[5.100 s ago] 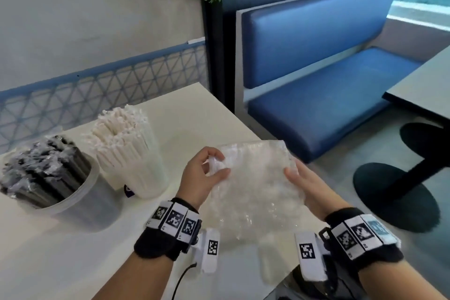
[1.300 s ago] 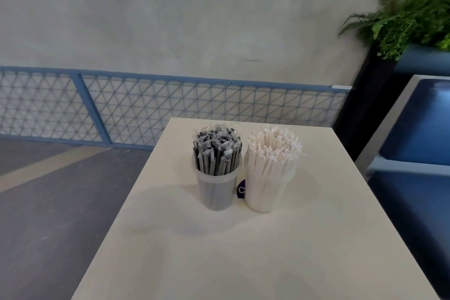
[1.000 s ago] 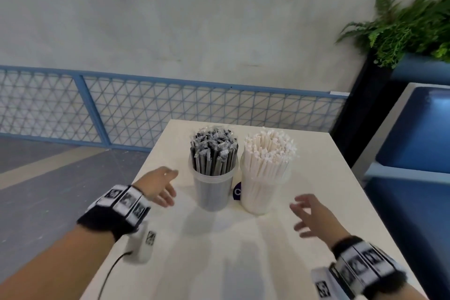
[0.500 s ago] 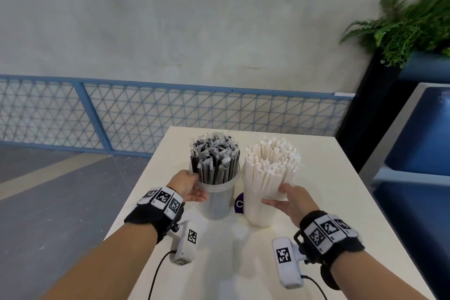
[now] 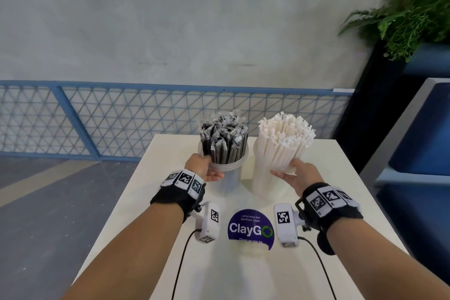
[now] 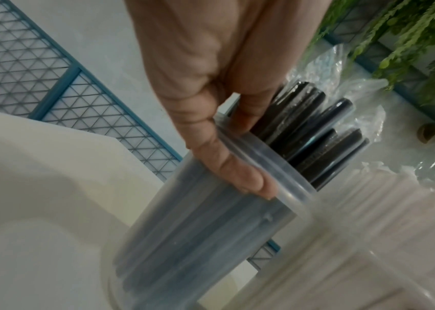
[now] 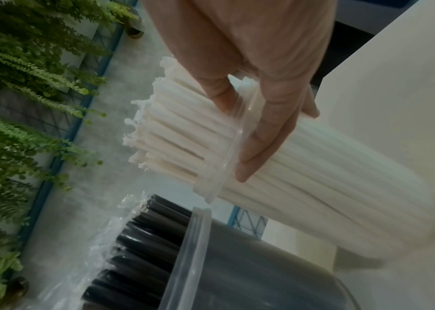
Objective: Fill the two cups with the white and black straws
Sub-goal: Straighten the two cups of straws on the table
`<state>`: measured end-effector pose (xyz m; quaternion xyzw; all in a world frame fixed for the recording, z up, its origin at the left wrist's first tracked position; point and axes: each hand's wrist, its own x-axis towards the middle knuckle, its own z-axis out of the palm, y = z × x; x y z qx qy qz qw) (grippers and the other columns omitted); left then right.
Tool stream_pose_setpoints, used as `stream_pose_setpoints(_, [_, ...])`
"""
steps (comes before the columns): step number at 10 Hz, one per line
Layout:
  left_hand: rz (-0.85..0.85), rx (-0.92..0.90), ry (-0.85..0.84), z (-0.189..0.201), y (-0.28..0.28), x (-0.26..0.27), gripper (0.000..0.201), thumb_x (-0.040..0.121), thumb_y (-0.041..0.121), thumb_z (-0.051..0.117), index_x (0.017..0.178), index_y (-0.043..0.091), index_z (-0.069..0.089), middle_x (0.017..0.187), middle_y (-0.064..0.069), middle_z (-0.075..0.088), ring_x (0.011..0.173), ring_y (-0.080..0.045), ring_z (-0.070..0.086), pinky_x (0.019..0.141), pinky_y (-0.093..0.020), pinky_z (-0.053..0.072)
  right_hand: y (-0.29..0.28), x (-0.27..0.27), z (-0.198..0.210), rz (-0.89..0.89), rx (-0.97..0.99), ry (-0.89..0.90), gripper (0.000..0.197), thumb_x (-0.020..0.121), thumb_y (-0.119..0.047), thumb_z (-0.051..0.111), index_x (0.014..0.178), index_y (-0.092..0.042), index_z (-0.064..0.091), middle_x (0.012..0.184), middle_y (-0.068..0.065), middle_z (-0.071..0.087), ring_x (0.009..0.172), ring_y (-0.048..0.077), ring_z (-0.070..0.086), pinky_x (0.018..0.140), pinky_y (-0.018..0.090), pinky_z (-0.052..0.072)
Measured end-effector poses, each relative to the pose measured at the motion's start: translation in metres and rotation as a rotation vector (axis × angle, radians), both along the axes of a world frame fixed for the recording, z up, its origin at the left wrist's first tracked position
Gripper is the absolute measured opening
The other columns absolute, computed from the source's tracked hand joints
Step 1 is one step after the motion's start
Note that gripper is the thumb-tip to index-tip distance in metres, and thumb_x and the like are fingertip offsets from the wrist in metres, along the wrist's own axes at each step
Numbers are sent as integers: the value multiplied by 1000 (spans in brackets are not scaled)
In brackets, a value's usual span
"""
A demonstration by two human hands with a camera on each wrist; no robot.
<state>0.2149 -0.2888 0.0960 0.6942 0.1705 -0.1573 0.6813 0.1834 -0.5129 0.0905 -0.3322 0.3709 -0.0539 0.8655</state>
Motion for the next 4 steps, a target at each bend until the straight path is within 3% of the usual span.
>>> stream_pose_setpoints(1, [8,0,17,-11,-8,12,29,99,9,30,76,-3,43,35,-13,56,31,-20,58,34,-25,50,-7,14,-1,118,-181,6,44,93,-21,53,129,2,44,133,22,50,87,21,70,81,26,52])
stream_pose_setpoints(2, [-1,-9,6,-17,-10,15,24,99,10,30,87,-6,44,36,-12,57,32,-20,59,35,-24,50,-7,16,-2,129,-117,-16,41,95,-15,48,130,6,41,133,27,47,97,36,59,79,34,55])
stream_pose_setpoints(3, [-14,-9,-8,-20,-9,17,27,99,13,33,109,-11,41,38,-12,58,34,-20,59,37,-25,51,-5,18,-5,237,-245,-4,35,95,-4,38,129,6,40,128,29,47,89,39,63,66,34,57])
stream_pose_setpoints(4, [11,3,-30,-22,-4,11,42,98,30,39,122,-4,34,57,-18,62,42,-24,62,41,-27,54,-6,9,-8,299,-319,-24,37,96,-11,42,131,-1,38,133,21,46,78,33,66,64,36,55])
